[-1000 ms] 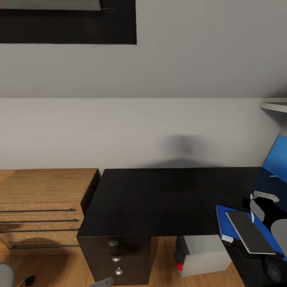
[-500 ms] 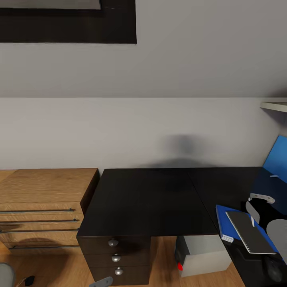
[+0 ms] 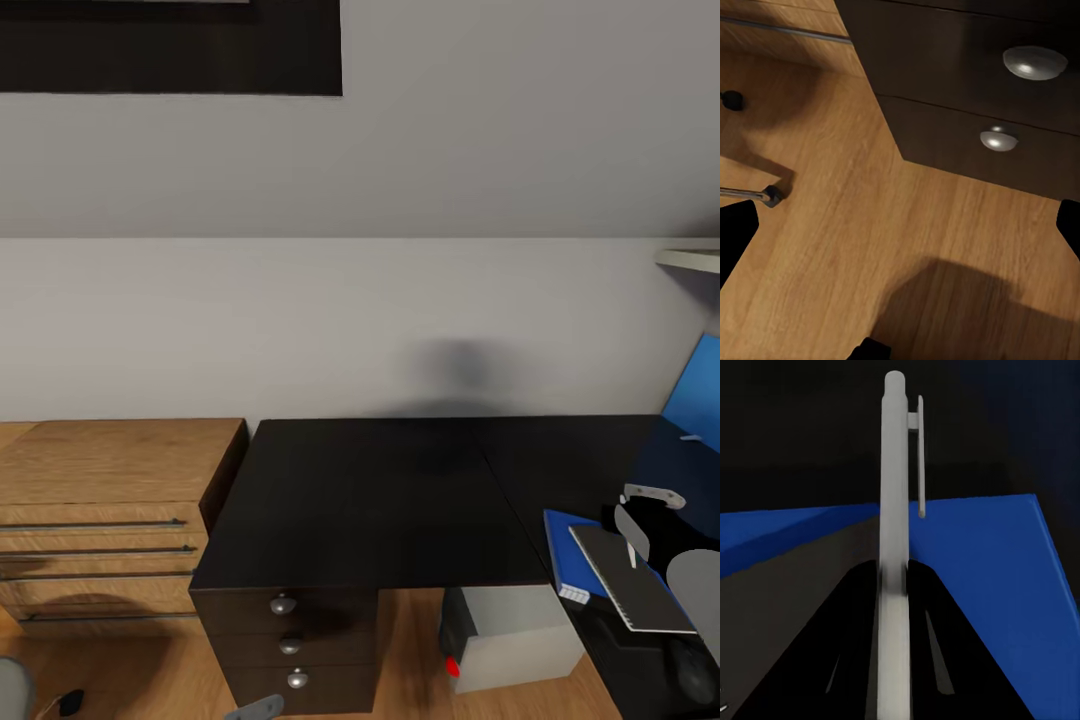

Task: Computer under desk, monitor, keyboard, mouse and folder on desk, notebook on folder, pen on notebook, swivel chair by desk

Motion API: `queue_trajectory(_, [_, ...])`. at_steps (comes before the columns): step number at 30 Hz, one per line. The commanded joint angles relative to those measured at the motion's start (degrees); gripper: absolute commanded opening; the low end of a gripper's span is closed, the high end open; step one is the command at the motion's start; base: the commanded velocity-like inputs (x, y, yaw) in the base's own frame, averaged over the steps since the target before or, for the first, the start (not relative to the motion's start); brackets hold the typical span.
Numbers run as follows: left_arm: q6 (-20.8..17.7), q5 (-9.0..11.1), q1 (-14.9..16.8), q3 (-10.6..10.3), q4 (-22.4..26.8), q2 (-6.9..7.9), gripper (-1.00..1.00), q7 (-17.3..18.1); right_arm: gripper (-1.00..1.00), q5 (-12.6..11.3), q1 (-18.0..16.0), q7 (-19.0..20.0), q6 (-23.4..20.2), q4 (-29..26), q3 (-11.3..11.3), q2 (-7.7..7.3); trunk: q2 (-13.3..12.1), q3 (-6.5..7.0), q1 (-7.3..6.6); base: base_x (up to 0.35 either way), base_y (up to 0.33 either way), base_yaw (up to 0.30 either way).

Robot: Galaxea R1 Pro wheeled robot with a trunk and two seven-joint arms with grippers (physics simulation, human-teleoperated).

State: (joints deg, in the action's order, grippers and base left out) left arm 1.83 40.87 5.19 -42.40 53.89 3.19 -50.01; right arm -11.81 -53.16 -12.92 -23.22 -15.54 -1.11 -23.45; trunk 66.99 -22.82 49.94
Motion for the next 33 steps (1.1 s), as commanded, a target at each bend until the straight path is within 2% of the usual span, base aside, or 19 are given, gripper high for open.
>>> queue_trajectory(1, [0.2, 0.4, 0.1, -0.3, 0.1, 0.07, 1.00, -0.4, -1.00, -0.6, 0.0, -0.3, -0.2, -0.1, -0.1, -0.02, 0.5, -0.25, 0.23, 0.000, 0.000, 0.000])
queue_trajectory(21, [0.2, 0.6, 0.1, 0.1, 0.2, 0.09, 1.00, -0.2, -1.00, -0.6, 0.0, -0.3, -0.2, -0.2, -0.1, -0.02, 8.5, -3.84, 4.62, -0.046, 0.000, 0.000])
queue_trajectory(33, [0.2, 0.5, 0.1, -0.3, 0.1, 0.19, 1.00, -0.1, -1.00, -0.6, 0.0, -0.3, -0.2, -0.3, -0.1, -0.02, 8.5, -3.84, 4.62, -0.001, 0.000, 0.000])
